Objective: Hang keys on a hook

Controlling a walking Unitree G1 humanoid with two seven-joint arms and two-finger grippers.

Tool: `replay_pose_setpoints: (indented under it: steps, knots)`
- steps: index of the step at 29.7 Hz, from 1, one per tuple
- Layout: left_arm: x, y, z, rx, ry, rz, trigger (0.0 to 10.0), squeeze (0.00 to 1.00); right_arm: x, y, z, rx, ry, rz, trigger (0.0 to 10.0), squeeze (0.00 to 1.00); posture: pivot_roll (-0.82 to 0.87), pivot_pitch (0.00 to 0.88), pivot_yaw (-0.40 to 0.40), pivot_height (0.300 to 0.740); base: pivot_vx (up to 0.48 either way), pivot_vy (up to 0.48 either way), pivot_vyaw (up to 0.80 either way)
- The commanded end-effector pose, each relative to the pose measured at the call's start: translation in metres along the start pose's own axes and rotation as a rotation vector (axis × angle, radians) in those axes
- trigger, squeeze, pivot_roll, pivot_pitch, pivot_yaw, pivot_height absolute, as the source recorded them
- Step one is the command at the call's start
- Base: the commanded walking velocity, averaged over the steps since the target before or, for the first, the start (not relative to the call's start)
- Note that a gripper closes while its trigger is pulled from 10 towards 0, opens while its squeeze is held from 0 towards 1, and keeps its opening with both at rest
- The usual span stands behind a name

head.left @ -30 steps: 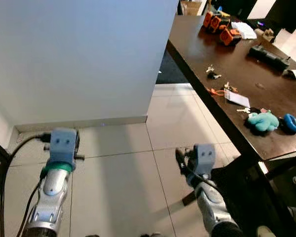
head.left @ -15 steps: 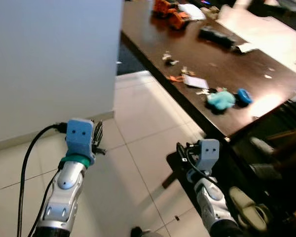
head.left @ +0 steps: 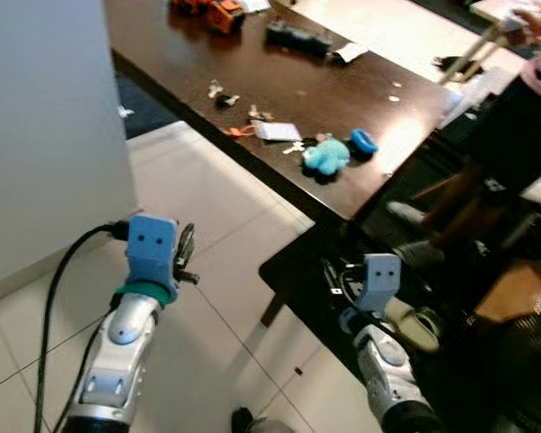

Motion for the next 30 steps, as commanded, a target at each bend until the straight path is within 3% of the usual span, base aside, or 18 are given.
replay_pose_setpoints:
  steps: [1, 4, 8, 11, 13, 14, 15, 20, 27, 30]
  knots:
    - [0.009, -0.006, 0.002, -0.025, -0.026, 0.006, 10.0, 0.00, 0.007, -0.005, 0.004, -0.022, -0.019, 0.001, 10.0, 0.00, 0.02, 0.101, -0.055, 0.740, 0.000, 0.000, -0.80]
    - [0.008, -0.007, 0.001, -0.034, -0.022, 0.006, 10.0, 0.00, 0.006, -0.003, 0.001, -0.015, -0.010, 0.008, 10.0, 0.00, 0.02, 0.101, -0.055, 0.740, 0.000, 0.000, -0.80]
    - [0.010, 0.012, -0.004, -0.007, -0.018, 0.091, 10.0, 0.00, 0.003, 0.007, -0.004, 0.020, 0.003, 0.027, 10.0, 0.00, 0.02, 0.101, -0.055, 0.740, 0.000, 0.000, -0.80]
    - [0.010, 0.013, -0.004, -0.007, -0.018, 0.096, 10.0, 0.00, 0.002, 0.008, -0.004, 0.022, 0.004, 0.028, 10.0, 0.00, 0.02, 0.101, -0.055, 0.740, 0.000, 0.000, -0.80]
    - [0.015, 0.062, -0.015, 0.127, -0.040, 0.032, 10.0, 0.00, -0.004, 0.031, -0.012, 0.107, 0.025, 0.052, 10.0, 0.00, 0.02, 0.092, -0.055, 0.740, 0.000, 0.000, -0.80]
    - [0.015, 0.062, -0.015, 0.127, -0.040, 0.032, 10.0, 0.00, -0.004, 0.031, -0.012, 0.107, 0.025, 0.052, 10.0, 0.00, 0.02, 0.092, -0.055, 0.740, 0.000, 0.000, -0.80]
    - [0.019, 0.091, -0.020, 0.206, -0.050, -0.005, 10.0, 0.00, -0.009, 0.053, -0.019, 0.186, 0.038, 0.072, 10.0, 0.00, 0.02, 0.087, -0.052, 0.740, 0.000, 0.000, -0.80]
    - [0.019, 0.101, -0.025, 0.239, -0.026, -0.034, 10.0, 0.00, -0.020, 0.079, -0.023, 0.288, 0.061, 0.136, 10.0, 0.00, 0.02, 0.086, -0.050, 0.740, 0.150, 0.000, -0.48]
    - [0.017, 0.099, -0.026, 0.231, -0.001, -0.035, 10.0, 0.00, -0.027, 0.082, -0.022, 0.304, 0.081, 0.143, 10.0, 0.00, 0.02, 0.082, -0.050, 0.740, 0.454, 0.000, 0.00]
    - [0.019, 0.101, -0.025, 0.232, -0.005, -0.028, 10.0, 0.00, -0.028, 0.072, -0.019, 0.274, 0.082, 0.119, 10.0, 0.00, 0.02, 0.083, -0.053, 0.740, 0.454, 0.000, 0.00]
Point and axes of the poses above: a point about 5 cm out from each wrist's last joint towards the gripper, its own z axis pointing back from the gripper into the wrist, its own y axis along the axis of the wrist's last joint, x = y × z, the point moved 4 cm from there along -z, pointing out of the wrist towards the gripper, and after that the axes turned 8 degrees about z, right-handed, at the moved point
